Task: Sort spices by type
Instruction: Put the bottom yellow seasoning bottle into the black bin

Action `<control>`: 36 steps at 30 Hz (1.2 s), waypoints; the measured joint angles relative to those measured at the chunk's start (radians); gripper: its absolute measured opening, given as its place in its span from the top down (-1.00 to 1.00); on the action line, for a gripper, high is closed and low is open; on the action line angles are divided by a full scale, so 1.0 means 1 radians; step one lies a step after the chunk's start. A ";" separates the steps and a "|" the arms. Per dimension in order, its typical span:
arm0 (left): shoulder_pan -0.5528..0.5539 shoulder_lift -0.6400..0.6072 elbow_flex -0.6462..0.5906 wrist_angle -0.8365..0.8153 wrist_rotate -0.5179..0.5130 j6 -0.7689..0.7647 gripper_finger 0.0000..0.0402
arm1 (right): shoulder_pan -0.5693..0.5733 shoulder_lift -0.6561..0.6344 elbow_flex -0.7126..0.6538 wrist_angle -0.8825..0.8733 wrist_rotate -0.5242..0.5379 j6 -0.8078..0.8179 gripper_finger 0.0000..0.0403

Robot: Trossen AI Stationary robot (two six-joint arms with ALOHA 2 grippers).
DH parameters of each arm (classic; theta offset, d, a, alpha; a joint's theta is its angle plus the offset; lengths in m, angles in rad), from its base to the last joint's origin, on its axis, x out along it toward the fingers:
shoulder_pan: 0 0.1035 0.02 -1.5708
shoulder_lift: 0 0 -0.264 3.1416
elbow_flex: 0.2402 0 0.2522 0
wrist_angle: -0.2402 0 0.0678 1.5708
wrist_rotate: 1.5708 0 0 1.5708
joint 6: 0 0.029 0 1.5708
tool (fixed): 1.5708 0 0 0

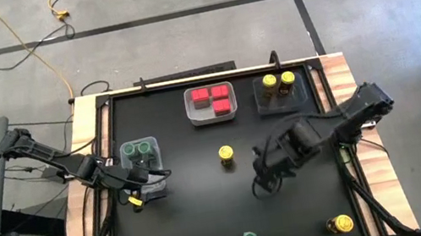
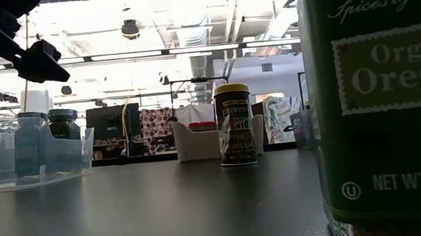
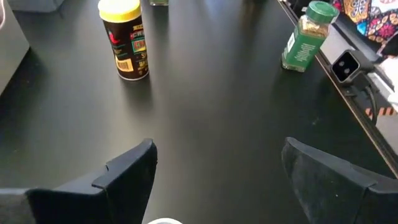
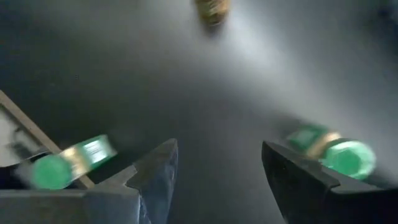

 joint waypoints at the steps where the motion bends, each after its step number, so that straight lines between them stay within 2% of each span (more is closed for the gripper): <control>1: 0.000 0.000 0.000 0.000 0.000 0.009 -0.65 | 0.023 0.006 -0.001 0.022 0.000 0.018 -0.29; 7: 0.000 0.000 0.000 0.001 0.000 0.007 -0.65 | 0.107 0.067 -0.002 0.155 0.001 0.089 -0.29; 14: 0.000 0.000 0.000 0.002 0.000 -0.029 -0.65 | 0.155 0.108 -0.003 0.082 0.000 0.219 -0.37; 18: 0.000 0.000 0.000 0.002 0.000 -0.067 -0.65 | 0.188 0.103 -0.003 0.051 0.000 0.221 -0.58; 22: 0.000 0.000 0.000 0.002 0.000 -0.088 -0.65 | 0.229 0.101 -0.003 -0.011 -0.002 0.213 -0.89; 24: 0.000 0.000 0.000 0.002 -0.001 -0.089 -0.65 | 0.258 0.101 -0.003 -0.045 -0.003 0.213 -0.96; 31: 0.000 0.000 0.000 0.002 -0.001 -0.094 -0.65 | 0.369 0.101 -0.003 -0.063 -0.066 0.304 -0.77; 36: 0.000 0.000 0.000 0.002 -0.001 -0.097 -0.65 | 0.433 0.104 -0.002 -0.071 -0.203 0.293 -0.74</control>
